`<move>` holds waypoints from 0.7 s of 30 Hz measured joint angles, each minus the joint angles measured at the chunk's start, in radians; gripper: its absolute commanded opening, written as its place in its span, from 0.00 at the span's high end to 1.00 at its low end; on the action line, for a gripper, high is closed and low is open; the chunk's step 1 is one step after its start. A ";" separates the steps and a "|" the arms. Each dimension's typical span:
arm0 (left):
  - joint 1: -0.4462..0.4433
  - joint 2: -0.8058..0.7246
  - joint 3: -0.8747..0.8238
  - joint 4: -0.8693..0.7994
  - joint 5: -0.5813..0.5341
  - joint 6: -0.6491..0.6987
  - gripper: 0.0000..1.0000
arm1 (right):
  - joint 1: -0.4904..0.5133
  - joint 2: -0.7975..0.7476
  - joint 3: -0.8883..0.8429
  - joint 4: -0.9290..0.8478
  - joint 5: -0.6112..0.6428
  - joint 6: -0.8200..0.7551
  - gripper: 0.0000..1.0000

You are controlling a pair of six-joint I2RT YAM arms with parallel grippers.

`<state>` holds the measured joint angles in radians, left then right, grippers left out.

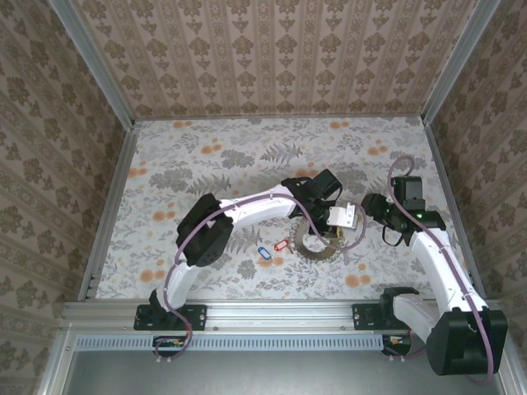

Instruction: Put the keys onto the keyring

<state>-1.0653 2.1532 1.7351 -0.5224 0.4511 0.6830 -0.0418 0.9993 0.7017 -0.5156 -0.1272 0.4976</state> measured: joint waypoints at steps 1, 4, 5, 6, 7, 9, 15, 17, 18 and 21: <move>0.000 -0.011 -0.021 0.033 0.006 -0.023 0.79 | 0.000 0.009 -0.008 0.011 -0.016 0.000 0.43; 0.008 -0.092 -0.165 0.161 0.017 -0.127 0.77 | 0.000 0.058 -0.023 0.035 -0.076 -0.001 0.43; 0.014 -0.125 -0.216 0.198 0.020 -0.167 0.77 | 0.000 0.083 -0.023 0.042 -0.099 -0.003 0.43; 0.024 -0.163 -0.272 0.242 0.022 -0.216 0.77 | 0.000 0.113 -0.023 0.048 -0.125 -0.006 0.44; 0.039 -0.202 -0.331 0.292 0.024 -0.268 0.76 | 0.000 0.145 -0.023 0.053 -0.151 -0.011 0.45; 0.074 -0.280 -0.441 0.389 0.023 -0.367 0.73 | 0.001 0.213 -0.022 0.061 -0.199 -0.024 0.46; 0.137 -0.433 -0.669 0.567 -0.019 -0.603 0.70 | 0.029 0.383 -0.019 0.069 -0.278 -0.050 0.50; 0.132 -0.441 -0.703 0.589 -0.034 -0.664 0.70 | 0.046 0.420 -0.013 0.069 -0.288 -0.056 0.51; 0.130 -0.443 -0.716 0.596 -0.040 -0.689 0.70 | 0.055 0.432 -0.011 0.069 -0.292 -0.058 0.51; 0.133 -0.443 -0.743 0.600 -0.057 -0.760 0.69 | 0.084 0.449 -0.008 0.068 -0.292 -0.067 0.52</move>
<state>-0.9325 1.7103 0.9920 0.0780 0.3943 -0.0765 0.0422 1.4487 0.6941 -0.4480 -0.4194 0.4305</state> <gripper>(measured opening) 0.309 0.490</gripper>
